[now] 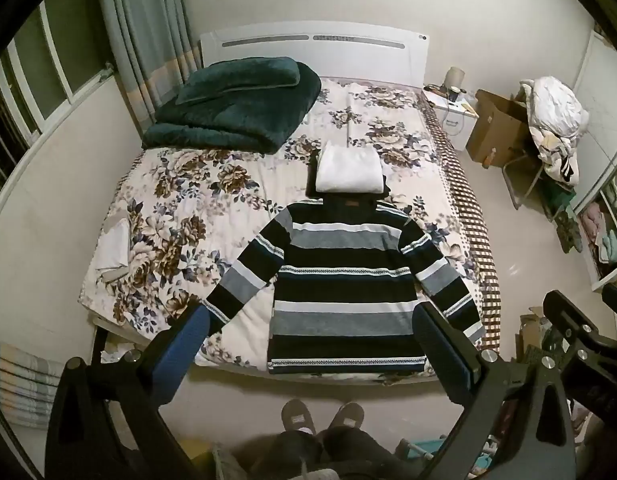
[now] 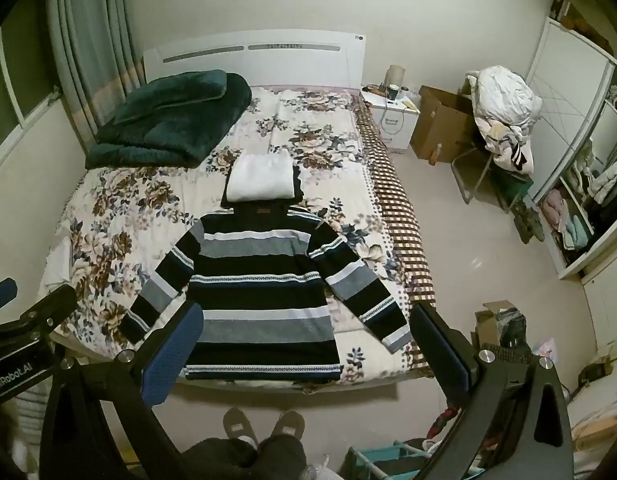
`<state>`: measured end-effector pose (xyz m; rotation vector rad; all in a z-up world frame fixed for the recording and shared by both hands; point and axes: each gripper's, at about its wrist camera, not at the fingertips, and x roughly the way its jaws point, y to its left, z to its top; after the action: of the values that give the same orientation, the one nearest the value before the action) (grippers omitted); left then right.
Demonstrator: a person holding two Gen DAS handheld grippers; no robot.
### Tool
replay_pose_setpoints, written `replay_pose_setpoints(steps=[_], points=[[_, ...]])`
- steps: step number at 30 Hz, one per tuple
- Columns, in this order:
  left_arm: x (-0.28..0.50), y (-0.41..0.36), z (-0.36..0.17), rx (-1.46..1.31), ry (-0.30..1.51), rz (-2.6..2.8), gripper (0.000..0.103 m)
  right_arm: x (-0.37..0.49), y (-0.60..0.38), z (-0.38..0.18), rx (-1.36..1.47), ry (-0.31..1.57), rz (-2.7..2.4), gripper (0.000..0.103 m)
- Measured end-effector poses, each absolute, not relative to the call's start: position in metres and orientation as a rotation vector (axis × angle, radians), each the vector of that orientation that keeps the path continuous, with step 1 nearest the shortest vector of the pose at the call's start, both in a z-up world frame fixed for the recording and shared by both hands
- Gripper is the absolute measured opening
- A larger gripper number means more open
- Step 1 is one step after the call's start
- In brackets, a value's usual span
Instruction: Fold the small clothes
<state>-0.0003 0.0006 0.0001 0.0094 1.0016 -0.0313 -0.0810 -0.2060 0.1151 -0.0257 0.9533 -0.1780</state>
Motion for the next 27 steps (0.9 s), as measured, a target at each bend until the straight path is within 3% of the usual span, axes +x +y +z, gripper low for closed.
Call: replay_pose_setpoints(steps=[27], points=[[0.01, -0.006, 0.011, 0.006, 0.997, -0.029, 0.103, -0.082, -0.206, 0.121, -0.026, 0.938, -0.18, 0.103]])
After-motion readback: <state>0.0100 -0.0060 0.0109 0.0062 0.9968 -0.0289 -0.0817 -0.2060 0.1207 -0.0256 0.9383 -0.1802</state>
